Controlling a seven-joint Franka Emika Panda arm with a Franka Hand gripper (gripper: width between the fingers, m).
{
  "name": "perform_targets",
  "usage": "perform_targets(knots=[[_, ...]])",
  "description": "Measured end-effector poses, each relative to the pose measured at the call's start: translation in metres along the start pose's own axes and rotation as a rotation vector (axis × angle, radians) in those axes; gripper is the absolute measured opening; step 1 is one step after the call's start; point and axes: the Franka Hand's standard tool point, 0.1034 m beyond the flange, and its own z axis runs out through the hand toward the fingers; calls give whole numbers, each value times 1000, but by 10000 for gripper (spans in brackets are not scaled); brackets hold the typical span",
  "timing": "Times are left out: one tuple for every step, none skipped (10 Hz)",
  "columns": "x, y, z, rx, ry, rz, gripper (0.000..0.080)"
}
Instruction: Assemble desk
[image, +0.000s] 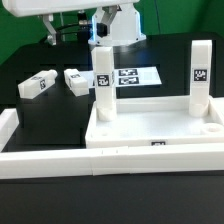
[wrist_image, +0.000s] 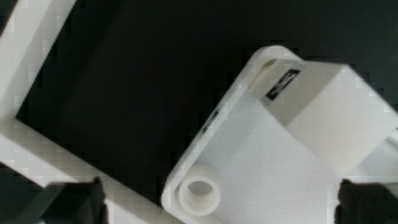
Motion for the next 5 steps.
perform_targets(knots=[[-21, -4, -1, 14, -5, 7, 648], [-47, -6, 7, 20, 2, 3, 648], [-73, -11, 21, 33, -2, 31, 648], [-89, -19, 34, 48, -16, 44, 648], [-90, -22, 39, 48, -11, 50, 648]])
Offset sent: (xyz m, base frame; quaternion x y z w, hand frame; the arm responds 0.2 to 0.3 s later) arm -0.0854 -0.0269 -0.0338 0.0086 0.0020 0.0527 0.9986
